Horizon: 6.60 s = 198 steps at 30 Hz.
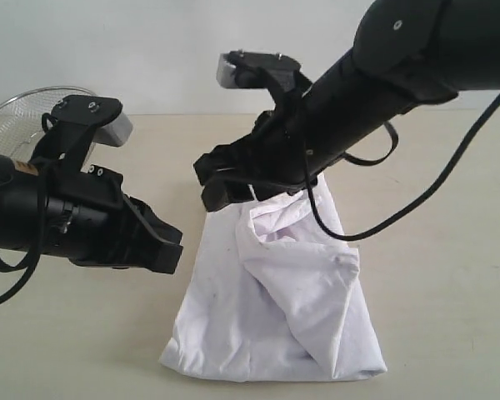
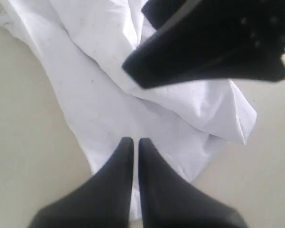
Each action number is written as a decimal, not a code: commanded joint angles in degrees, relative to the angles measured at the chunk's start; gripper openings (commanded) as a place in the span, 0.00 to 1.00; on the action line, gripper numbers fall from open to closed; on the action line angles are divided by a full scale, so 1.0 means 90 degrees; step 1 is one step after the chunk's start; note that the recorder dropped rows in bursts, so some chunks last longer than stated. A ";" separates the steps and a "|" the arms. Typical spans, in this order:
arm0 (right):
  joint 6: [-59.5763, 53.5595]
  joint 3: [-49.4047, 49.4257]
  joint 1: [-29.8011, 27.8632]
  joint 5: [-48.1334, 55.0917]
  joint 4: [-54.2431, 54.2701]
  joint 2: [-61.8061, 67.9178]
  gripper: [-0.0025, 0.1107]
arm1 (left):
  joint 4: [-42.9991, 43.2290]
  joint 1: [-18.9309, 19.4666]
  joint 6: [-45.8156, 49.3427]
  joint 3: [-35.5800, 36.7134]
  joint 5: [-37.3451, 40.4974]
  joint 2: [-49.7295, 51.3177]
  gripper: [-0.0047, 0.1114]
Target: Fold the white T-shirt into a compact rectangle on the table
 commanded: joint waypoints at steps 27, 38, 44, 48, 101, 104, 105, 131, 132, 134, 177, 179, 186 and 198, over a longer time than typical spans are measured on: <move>0.1459 0.1478 -0.1025 -0.0438 -0.3003 0.0490 0.02 | 0.0164 -0.0013 0.0014 0.0022 -0.0135 -0.0056 0.08; 0.0532 0.1464 -0.0130 -0.0108 -0.1635 0.0101 0.02 | 0.0164 -0.0013 0.0014 0.0022 -0.0276 -0.0056 0.08; -0.0225 0.1464 0.0999 -0.0568 -0.0666 0.0127 0.02 | 0.0164 -0.0013 0.0014 0.0022 -0.0397 -0.0056 0.08; -0.0587 0.1391 0.1418 -0.0528 -0.0421 0.0016 0.02 | 0.0164 -0.0013 0.0014 0.0022 -0.0375 -0.0056 0.08; 0.1194 0.1393 -0.2485 -0.0259 -0.2792 -0.0628 0.02 | -0.0084 -0.0583 0.2029 -0.4238 -0.0445 0.5492 0.08; 0.1194 0.1393 -0.2485 -0.0208 -0.2776 -0.0628 0.02 | 0.0505 -0.0438 0.1445 -0.4238 -0.0452 0.5402 0.08; 0.1194 0.1393 -0.2485 -0.0174 -0.2729 -0.0628 0.02 | 0.0629 -0.0379 0.1388 -0.4238 -0.0452 0.5350 0.08; 0.0983 0.1393 -0.0502 -0.0976 -0.2449 0.0060 0.02 | 0.2432 0.1019 -0.0727 -0.4129 0.2275 0.3439 0.08; 0.0965 0.1393 -0.0502 -0.1207 -0.2487 0.0143 0.02 | 0.1916 0.0969 -0.0392 -0.4032 0.2429 0.3401 0.08; 0.0965 0.1393 -0.0573 -0.1834 -0.2501 0.0287 0.02 | 0.0353 0.0891 0.0608 -0.3602 0.2607 0.3333 0.08; -0.1515 0.0589 -0.2995 -0.0843 -0.0063 0.0471 0.02 | 0.0194 0.2590 0.0559 -0.0935 -0.0433 0.1996 0.08; -0.2783 0.0580 -0.3099 -0.0624 0.1137 0.0685 0.02 | -0.0026 0.2932 0.0654 -0.0931 -0.0433 0.2119 0.08; -0.5848 0.0565 -0.3280 0.0515 0.4397 0.1704 0.02 | -0.2854 0.3623 0.3536 -0.1375 0.0848 0.3196 0.08; -0.5765 0.0565 -0.3147 -0.0420 0.4473 0.1925 0.65 | -0.4163 0.3235 0.4363 -0.1467 0.2046 0.3583 0.08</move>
